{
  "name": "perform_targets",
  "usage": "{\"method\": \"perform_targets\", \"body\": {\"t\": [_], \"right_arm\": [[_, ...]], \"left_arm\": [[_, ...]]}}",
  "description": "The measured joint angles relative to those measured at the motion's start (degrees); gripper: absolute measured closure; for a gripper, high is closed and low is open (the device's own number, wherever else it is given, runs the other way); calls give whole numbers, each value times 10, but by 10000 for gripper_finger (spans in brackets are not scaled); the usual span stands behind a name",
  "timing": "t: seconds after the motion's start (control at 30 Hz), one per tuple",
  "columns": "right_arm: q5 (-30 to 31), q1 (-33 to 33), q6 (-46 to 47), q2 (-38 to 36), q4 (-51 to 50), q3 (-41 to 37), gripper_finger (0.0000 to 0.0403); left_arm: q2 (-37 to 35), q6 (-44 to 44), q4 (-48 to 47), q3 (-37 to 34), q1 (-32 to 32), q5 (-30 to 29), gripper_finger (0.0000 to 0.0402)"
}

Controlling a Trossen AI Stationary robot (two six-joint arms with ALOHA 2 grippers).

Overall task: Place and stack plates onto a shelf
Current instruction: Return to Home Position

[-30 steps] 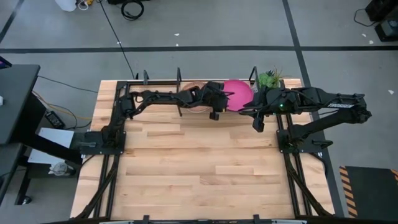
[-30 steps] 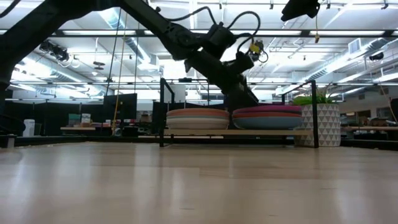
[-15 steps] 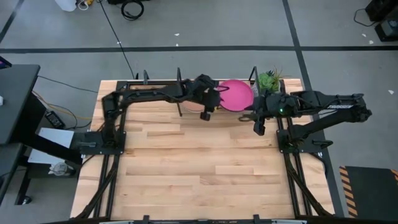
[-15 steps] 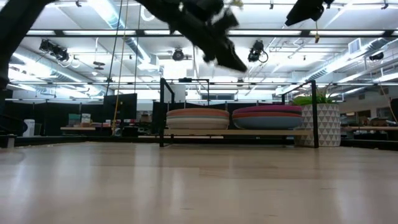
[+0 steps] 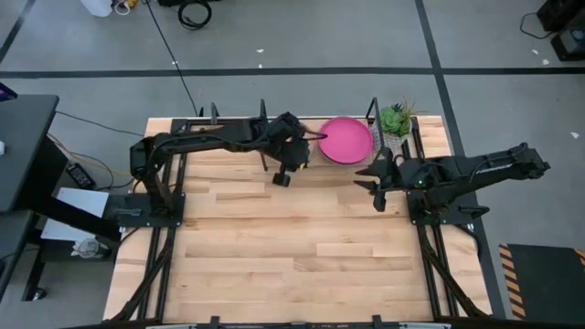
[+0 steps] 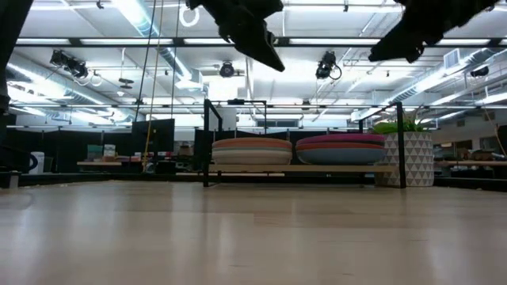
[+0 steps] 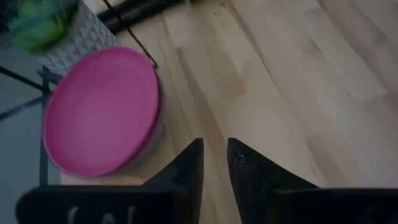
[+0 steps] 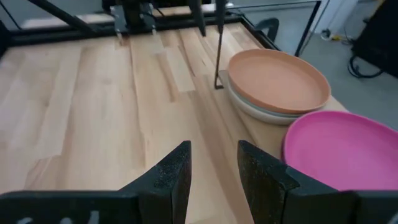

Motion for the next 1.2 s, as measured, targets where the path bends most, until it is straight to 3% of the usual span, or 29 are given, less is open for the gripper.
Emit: {"method": "perform_targets", "body": {"t": [0.1,0.27,0.4,0.83,1.2], "right_arm": [[0,7,0,-32,62,-59,266],[-12,17,2,-69,199,-165,266],[-23,17,21,-85,241,-205,266],[-28,26,17,-141,347,-293,270],[-25,26,26,-174,406,-354,278]], "left_arm": [[-7,-12,-5,-18,-28,-27,333],[-30,-15,61,-116,-76,-77,345],[-80,-36,95,-187,-94,-123,352],[-378,-148,312,-499,-90,-127,354],[-573,-223,427,-674,-83,-162,354]]}}
